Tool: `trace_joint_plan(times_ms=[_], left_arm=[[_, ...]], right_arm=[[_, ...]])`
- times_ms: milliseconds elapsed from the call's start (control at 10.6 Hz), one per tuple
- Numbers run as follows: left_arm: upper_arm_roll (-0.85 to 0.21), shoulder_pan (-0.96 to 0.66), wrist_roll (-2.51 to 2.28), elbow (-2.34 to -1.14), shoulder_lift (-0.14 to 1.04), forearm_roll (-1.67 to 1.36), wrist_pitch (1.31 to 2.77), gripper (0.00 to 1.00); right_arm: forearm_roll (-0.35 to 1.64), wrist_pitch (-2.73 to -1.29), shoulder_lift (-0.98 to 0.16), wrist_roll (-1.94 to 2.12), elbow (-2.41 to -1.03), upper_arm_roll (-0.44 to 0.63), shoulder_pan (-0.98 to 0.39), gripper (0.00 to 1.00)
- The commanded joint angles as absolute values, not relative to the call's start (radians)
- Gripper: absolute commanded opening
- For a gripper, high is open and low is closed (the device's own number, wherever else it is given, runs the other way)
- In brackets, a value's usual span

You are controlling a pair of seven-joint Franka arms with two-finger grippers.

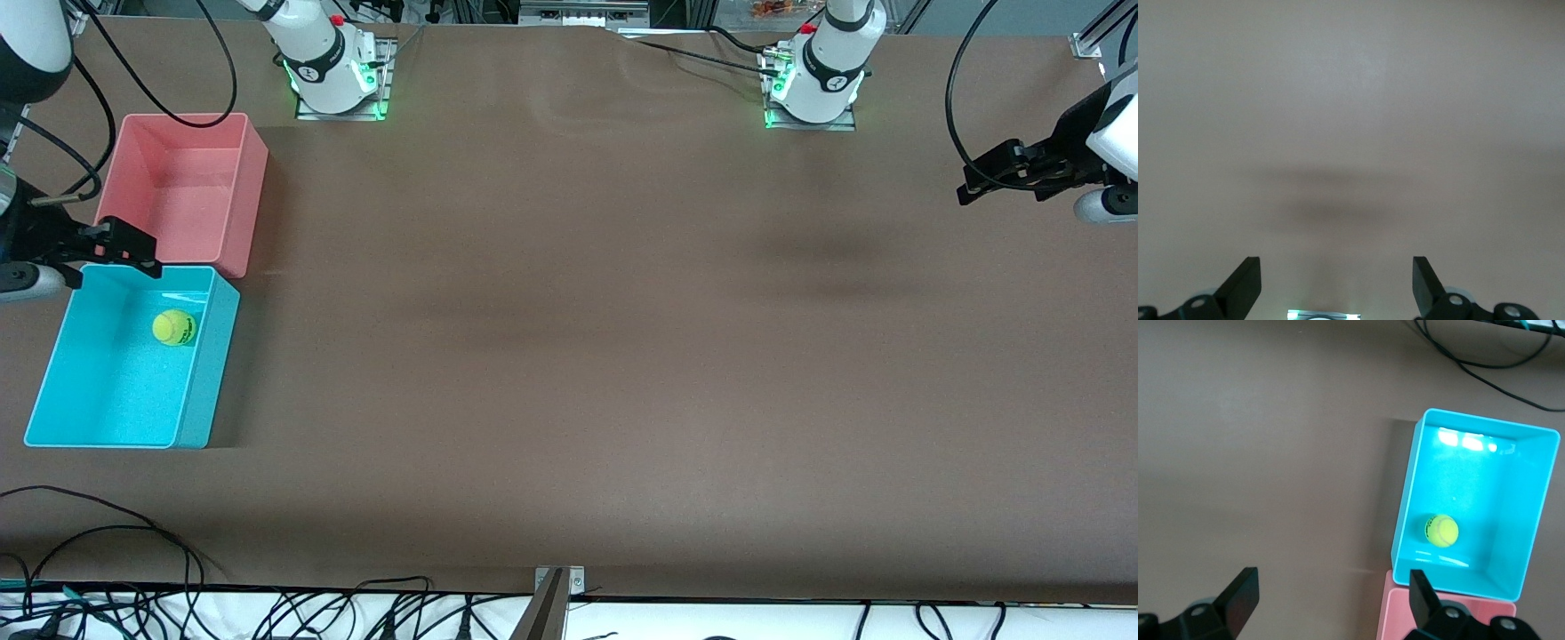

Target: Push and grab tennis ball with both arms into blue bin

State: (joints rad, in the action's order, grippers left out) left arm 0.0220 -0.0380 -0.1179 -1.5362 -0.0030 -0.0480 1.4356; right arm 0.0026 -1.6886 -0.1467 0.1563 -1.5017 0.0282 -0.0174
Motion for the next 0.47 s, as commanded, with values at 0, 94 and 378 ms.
trace_joint_plan(times_ms=[0, 94, 378], left_arm=[[0.017, -0.034, -0.110, -1.505, 0.009, -0.044, 1.416, 1.00], [0.017, -0.032, -0.110, -1.506, 0.009, -0.044, 1.414, 1.00], [0.017, -0.032, -0.110, -1.506, 0.009, -0.044, 1.414, 1.00]], right_arm=[[-0.002, -1.663, -0.108, 0.123, -1.522, 0.000, 0.038, 1.00], [-0.002, -1.675, -0.094, 0.112, -1.543, 0.002, 0.038, 1.00], [-0.002, -1.674, -0.087, 0.074, -1.549, 0.002, 0.040, 1.00]])
